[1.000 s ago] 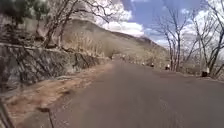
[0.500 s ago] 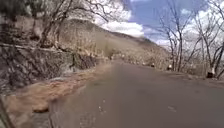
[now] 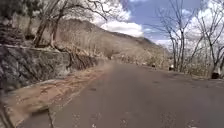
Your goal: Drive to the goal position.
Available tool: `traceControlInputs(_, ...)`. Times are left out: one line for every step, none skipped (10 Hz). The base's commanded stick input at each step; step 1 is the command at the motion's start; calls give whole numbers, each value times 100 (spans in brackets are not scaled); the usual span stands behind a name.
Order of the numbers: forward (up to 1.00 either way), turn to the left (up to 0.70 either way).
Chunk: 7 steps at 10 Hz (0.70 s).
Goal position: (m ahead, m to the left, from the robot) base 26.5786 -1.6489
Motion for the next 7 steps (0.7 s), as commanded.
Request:
traceControlInputs(70,0)
traceControlInputs(70,0)
traceControlInputs(70,0)
traceControlInputs(70,0)
traceControlInputs(70,0)
traceControlInputs(70,0)
traceControlInputs(70,0)
